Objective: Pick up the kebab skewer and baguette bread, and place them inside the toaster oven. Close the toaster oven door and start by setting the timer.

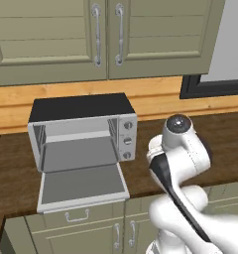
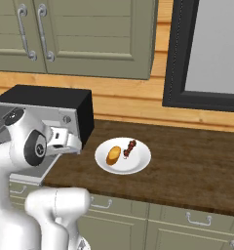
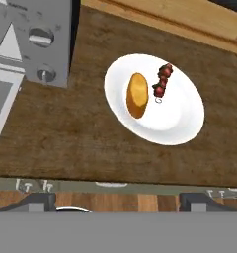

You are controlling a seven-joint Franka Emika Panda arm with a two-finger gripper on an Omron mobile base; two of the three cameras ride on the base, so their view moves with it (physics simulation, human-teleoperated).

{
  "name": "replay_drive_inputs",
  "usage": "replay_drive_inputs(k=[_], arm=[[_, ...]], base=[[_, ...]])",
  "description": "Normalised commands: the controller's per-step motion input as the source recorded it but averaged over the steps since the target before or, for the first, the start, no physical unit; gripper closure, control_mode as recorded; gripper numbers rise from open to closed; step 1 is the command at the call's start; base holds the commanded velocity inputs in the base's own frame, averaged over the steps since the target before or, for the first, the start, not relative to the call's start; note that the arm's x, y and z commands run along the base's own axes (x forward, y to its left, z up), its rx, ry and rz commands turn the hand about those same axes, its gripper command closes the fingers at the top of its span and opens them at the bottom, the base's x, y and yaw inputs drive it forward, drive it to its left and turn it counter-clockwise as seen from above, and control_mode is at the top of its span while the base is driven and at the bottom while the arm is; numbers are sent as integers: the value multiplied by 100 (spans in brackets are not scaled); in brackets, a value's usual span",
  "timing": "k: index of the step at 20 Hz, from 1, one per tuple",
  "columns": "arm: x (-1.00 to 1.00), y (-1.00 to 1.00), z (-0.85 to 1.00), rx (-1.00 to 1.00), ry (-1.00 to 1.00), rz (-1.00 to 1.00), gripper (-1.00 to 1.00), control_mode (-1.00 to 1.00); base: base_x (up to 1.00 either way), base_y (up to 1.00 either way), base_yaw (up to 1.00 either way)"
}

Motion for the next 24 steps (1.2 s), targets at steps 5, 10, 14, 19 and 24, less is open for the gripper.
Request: replay_drive_inputs(k=[5,10,14,19,24], arm=[[41,-100,5,18,21,-18,-100,-100],[44,-92,-21,13,23,-11,-100,-100],[67,-16,-47,10,3,0,-100,-100],[85,4,-28,1,16,-3,-100,-100],[52,8,-50,0,17,-4,-100,-100]], base=[[0,0,0],[0,0,0],[0,0,0],[0,0,0],[0,0,0]])
